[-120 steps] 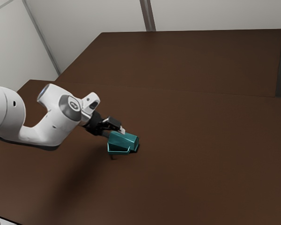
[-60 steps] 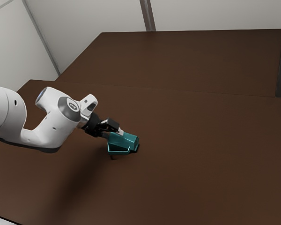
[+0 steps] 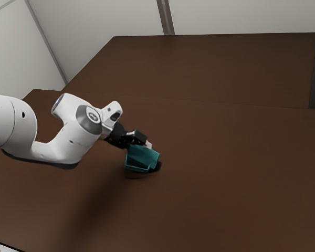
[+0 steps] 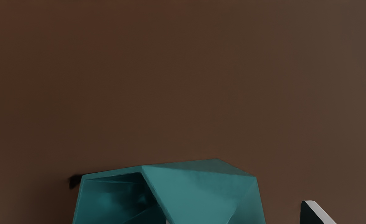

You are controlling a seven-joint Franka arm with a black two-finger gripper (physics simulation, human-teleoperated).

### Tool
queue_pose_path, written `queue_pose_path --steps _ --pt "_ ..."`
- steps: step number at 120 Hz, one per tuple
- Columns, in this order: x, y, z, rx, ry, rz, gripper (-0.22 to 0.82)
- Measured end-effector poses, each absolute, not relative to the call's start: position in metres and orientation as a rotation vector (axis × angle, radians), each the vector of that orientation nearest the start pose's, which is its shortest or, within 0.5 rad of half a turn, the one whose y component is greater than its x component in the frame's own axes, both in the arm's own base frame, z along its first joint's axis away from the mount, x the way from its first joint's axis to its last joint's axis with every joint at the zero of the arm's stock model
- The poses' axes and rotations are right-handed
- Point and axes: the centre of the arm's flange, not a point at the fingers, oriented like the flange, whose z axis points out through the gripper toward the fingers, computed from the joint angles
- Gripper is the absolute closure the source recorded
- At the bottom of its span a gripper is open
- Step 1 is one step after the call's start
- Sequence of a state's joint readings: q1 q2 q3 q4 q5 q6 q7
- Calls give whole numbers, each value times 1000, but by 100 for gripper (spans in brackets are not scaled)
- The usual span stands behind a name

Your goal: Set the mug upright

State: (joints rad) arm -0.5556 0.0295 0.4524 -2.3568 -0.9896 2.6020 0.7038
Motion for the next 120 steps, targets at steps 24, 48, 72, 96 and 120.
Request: queue_pose_path --steps 24,48,72,96,120 --pt "532 -48 344 -3562 13 -715 24" --pt "535 -65 340 -3591 -4 -710 27" --pt "532 -78 338 -3651 -45 -647 32" --pt "530 -82 338 -3687 -115 -596 59" --pt "533 -83 344 -3699 -161 -589 72"
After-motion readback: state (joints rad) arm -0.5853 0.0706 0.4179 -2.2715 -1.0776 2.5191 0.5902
